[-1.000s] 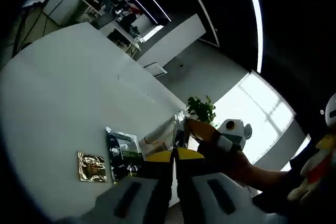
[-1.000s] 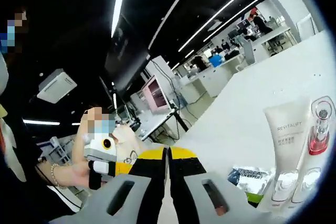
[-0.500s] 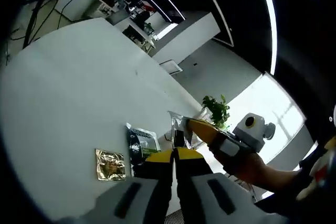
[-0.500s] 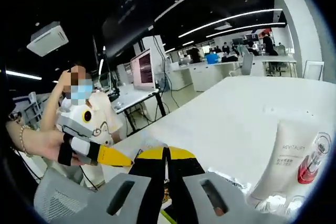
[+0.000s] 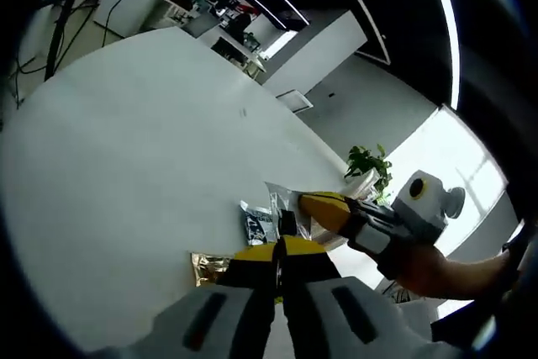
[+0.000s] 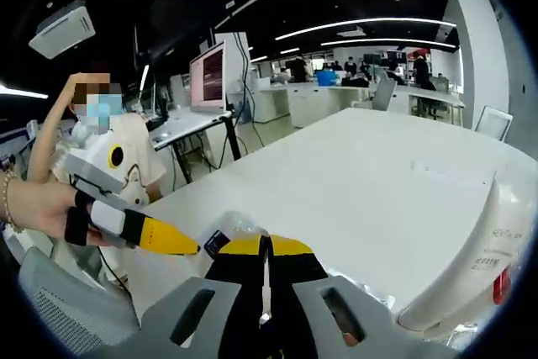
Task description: Arrange the skincare products in the storage area until every visible bottle or jar stands upright without overlapping.
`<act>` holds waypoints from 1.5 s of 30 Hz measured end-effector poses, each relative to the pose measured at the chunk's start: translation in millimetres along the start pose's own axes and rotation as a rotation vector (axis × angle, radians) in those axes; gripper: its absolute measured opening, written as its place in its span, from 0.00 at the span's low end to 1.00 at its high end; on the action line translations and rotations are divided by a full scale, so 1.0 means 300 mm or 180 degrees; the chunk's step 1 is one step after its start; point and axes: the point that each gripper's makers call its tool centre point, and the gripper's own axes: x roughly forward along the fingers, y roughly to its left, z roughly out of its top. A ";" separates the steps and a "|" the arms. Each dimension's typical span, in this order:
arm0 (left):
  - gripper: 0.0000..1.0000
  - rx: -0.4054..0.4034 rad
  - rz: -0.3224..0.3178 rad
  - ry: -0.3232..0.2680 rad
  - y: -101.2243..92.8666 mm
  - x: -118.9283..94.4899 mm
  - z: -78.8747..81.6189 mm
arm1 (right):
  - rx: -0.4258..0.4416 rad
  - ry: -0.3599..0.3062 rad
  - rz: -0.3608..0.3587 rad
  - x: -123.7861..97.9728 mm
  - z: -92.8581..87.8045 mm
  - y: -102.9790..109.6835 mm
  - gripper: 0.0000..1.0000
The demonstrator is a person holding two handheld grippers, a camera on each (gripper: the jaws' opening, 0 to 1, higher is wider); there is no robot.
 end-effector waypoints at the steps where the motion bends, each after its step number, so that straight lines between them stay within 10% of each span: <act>1: 0.00 0.0015 0.0024 0.0019 0.015 0.005 -0.001 | -0.0005 0.0032 -0.0003 0.012 -0.010 -0.001 0.01; 5: 0.00 0.0040 0.0090 0.0078 0.079 0.042 0.003 | -0.0371 0.0271 -0.0125 0.049 -0.057 -0.022 0.01; 37: 0.00 0.0705 0.0561 0.0599 0.268 0.201 -0.035 | -0.0605 0.0773 -0.0163 0.236 -0.224 -0.111 0.01; 45: 0.02 0.1805 0.0762 0.0977 0.308 0.198 -0.009 | -0.0762 0.0758 -0.0134 0.246 -0.221 -0.114 0.01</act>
